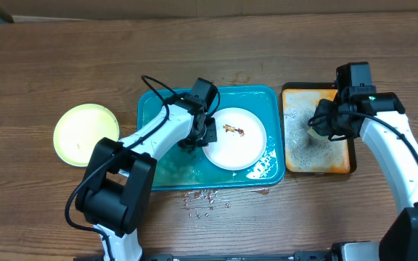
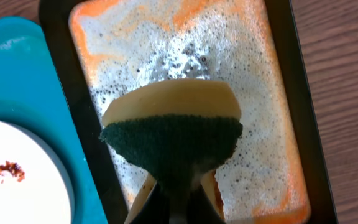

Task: Clean dirty plates on tray and stack at the side
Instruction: 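Dip the sponge into the orange-rimmed tray with the right gripper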

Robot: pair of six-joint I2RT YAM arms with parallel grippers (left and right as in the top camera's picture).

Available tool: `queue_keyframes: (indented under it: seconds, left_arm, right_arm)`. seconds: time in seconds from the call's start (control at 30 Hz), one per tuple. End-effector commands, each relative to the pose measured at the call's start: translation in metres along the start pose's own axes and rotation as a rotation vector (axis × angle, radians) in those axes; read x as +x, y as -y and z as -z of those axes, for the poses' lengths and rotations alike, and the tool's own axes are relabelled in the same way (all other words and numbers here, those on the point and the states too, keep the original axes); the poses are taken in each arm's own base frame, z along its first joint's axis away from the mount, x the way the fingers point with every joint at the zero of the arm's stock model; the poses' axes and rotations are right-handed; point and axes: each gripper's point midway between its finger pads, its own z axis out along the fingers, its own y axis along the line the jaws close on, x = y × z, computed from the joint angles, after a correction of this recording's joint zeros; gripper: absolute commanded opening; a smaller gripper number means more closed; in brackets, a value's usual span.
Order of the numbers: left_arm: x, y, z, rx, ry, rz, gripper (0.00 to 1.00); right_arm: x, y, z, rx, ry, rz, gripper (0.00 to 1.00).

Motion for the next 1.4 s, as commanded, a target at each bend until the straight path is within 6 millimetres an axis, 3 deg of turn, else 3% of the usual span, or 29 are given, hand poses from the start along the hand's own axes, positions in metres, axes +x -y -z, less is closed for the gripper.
queue_keyframes:
  seconds: [0.0,0.23,0.5,0.73,1.03,1.2,1.37]
  left_arm:
    - [0.002,-0.026,-0.006,-0.104,-0.005,0.024,0.05]
    - [0.005,-0.027,-0.005,-0.111,-0.016,0.024,0.09]
    - [0.005,-0.028,-0.005,-0.111,-0.016,0.024,0.07]
    - [0.005,-0.028,-0.005,-0.112,-0.017,0.024,0.06]
    - [0.005,-0.028,-0.005,-0.111,-0.016,0.024,0.06]
    - [0.005,-0.028,-0.005,-0.111,-0.016,0.024,0.04]
    - [0.005,-0.028,-0.005,-0.111,-0.016,0.024,0.04]
  right_arm:
    - [0.003,0.001,-0.015,0.009,-0.037,0.013,0.04]
    - [0.038,0.002,-0.075,-0.002,-0.202,0.007,0.04]
    - [0.038,-0.002,-0.108,-0.032,-0.218,0.167,0.04]
    - [0.032,-0.004,-0.102,-0.035,-0.223,0.205,0.04]
    - [-0.003,-0.017,-0.049,-0.041,-0.191,0.184,0.04]
    - [0.011,-0.012,-0.052,-0.027,-0.239,0.173,0.04]
    - [0.036,-0.002,-0.075,-0.017,-0.270,0.164,0.04]
